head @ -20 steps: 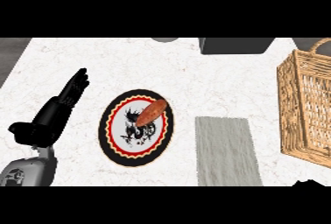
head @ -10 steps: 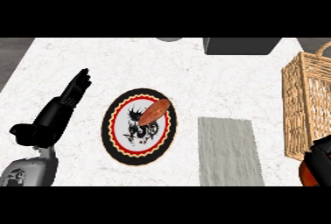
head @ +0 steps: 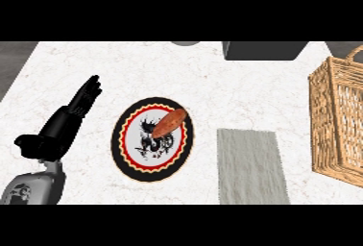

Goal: Pick the tomato from the placemat and place it in the basket

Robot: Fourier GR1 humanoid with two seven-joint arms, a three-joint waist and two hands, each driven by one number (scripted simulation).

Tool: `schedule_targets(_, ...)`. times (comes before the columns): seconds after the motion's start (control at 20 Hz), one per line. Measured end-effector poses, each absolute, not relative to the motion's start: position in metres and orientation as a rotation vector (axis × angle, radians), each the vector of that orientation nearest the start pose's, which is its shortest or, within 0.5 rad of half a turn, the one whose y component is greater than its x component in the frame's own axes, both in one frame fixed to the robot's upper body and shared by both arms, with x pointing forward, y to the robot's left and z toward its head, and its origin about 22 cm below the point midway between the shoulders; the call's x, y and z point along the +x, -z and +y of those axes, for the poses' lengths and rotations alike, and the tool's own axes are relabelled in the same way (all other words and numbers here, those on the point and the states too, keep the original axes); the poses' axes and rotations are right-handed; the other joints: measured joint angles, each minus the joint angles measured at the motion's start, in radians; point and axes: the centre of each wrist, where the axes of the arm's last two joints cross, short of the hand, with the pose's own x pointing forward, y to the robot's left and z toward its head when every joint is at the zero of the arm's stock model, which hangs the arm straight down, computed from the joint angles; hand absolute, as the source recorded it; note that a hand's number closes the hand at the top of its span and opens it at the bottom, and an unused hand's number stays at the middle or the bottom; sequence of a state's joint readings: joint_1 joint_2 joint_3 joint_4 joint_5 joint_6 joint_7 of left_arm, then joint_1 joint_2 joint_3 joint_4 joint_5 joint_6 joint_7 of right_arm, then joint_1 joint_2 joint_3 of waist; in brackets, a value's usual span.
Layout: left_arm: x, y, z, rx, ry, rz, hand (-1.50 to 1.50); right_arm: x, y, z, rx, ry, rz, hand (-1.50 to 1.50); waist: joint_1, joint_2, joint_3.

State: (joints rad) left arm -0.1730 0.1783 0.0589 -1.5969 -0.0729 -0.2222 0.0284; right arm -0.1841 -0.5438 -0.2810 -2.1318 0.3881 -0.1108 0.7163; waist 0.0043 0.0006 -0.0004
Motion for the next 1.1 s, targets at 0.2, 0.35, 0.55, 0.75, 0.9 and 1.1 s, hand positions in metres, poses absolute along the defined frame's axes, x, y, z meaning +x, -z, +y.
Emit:
schedule_targets(0.2,0.281,-0.056,0.263,0.046,0.387,-1.689,0.0,0.233,-0.237,-0.353,-1.053,-0.025,-1.599,1.5,-0.001,0.0,0.0)
schedule_targets(0.35,0.281,-0.055,0.263,0.044,0.384,-1.689,0.0,0.244,-0.232,-0.376,-1.045,-0.028,-1.573,1.5,-0.002,0.0,0.0)
schedule_targets(0.55,0.281,-0.055,0.263,0.038,0.38,-1.689,0.0,0.25,-0.213,-0.408,-1.033,-0.042,-1.558,1.5,-0.002,0.0,0.001)
schedule_targets(0.75,0.28,-0.058,0.264,0.044,0.385,-1.689,0.0,0.261,-0.182,-0.425,-1.059,-0.033,-1.566,1.5,0.0,0.001,0.001)
schedule_targets(0.9,0.282,-0.061,0.258,0.041,0.385,-1.69,0.0,0.27,-0.167,-0.438,-1.099,-0.04,-1.581,1.5,0.0,0.001,0.001)
schedule_targets(1.1,0.278,-0.056,0.265,0.042,0.383,-1.692,0.0,0.28,-0.157,-0.456,-1.162,-0.019,-1.599,1.5,0.003,0.001,0.001)
